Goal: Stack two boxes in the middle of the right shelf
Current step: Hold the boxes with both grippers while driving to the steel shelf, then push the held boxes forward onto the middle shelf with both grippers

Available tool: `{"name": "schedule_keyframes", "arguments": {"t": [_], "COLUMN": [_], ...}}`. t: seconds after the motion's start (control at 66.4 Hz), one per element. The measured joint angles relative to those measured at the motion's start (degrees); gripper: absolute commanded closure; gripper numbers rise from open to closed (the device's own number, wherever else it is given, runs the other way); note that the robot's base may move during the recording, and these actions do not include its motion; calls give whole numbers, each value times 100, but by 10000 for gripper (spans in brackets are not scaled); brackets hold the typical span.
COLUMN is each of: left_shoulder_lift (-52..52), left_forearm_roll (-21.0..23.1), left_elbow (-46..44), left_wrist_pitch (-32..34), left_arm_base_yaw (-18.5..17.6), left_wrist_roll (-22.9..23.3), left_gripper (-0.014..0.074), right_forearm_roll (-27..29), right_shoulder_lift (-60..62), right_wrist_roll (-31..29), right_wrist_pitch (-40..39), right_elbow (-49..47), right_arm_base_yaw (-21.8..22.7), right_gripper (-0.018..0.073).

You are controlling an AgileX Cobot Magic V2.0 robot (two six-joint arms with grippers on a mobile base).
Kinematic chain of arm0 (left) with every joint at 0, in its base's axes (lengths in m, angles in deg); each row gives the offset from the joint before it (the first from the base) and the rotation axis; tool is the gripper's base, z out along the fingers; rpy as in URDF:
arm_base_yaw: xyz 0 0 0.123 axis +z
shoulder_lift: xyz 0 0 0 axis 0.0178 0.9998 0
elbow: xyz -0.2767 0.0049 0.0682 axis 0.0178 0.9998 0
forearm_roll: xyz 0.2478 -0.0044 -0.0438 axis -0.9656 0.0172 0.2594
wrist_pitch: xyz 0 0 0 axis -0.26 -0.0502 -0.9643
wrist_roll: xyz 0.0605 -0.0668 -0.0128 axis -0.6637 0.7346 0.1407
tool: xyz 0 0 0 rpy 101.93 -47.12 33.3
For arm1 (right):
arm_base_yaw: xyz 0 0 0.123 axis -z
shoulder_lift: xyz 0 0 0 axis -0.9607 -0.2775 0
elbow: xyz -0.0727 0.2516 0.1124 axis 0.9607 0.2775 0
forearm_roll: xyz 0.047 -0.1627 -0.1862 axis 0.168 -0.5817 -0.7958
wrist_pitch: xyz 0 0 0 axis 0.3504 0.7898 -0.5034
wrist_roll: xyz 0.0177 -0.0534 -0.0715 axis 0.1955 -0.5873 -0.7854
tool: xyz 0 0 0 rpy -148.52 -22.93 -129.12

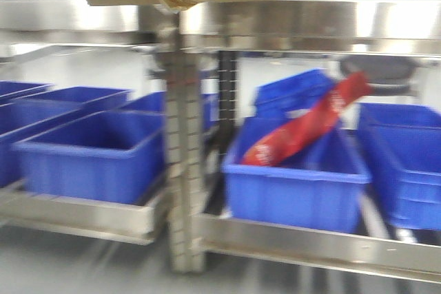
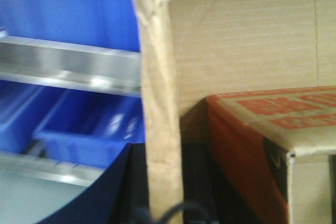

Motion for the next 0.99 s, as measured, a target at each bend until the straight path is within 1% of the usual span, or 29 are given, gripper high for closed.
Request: {"name": "schedule_keyframes", "arguments": {"t": [0.994], "left_shoulder_lift": [19], "left_forearm_roll": [0], "left_elbow": [-8], "left_wrist_pitch": [11], "left_arm_base_yaw": [0], "left_wrist_roll": [0], "left_gripper": [707], "right_forearm_roll": [-25], "right_shoulder_lift": [0], "right_wrist_roll": [0], "right_wrist_pitch": [-14], "right_elbow": [0], "right_arm_base_yaw": [0], "right_gripper": [711]}}
